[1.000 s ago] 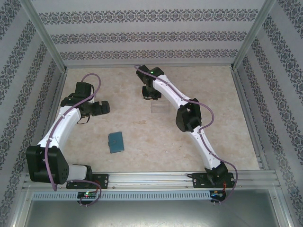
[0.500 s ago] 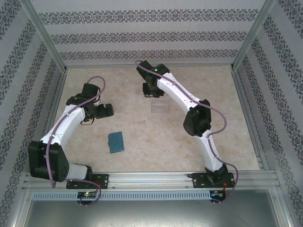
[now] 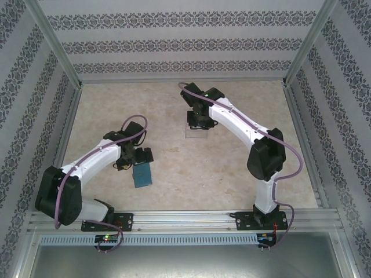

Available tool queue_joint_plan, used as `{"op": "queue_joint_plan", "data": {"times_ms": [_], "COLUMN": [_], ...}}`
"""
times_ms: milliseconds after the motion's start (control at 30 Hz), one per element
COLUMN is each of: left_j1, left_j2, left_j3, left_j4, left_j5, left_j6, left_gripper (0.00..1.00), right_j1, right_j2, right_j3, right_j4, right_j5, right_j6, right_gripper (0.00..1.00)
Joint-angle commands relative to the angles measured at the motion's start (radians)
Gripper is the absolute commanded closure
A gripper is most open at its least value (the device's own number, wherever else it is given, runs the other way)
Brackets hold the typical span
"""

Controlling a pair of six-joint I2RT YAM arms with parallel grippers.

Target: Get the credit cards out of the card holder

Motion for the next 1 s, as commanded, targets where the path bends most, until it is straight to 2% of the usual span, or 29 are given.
{"op": "queue_joint_plan", "data": {"times_ms": [0, 233, 500, 800, 967], "left_j1": [-0.039, -0.087, -0.098, -0.099, -0.099], "left_j2": [0.001, 0.016, 0.047, 0.081, 0.084], "left_j3": [-0.036, -0.111, -0.133, -0.114, -0.117], "left_j4": [-0.002, 0.069, 0.115, 0.110, 0.124], "left_j5": [-0.055, -0.026, 0.002, -0.008, 0.008], "left_j6": [-0.121, -0.181, -0.154, -0.110, -0.102], "left_gripper": [0.01, 0.02, 0.06, 0.05, 0.11], "right_j1": [-0.018, -0.031, -0.029, -0.024, -0.022], "right_j2": [-0.072, -0.131, -0.147, -0.154, -0.156], "right_j3": [-0.066, -0.150, -0.188, -0.209, -0.210], "right_j4": [0.033, 0.051, 0.062, 0.067, 0.065], "right_j5": [-0.002, 0.003, -0.003, -0.003, -0.001], "right_j6": [-0.013, -0.014, -0.008, -0.003, -0.002], "right_gripper": [0.75, 0.74, 0.74, 0.74, 0.74]}}
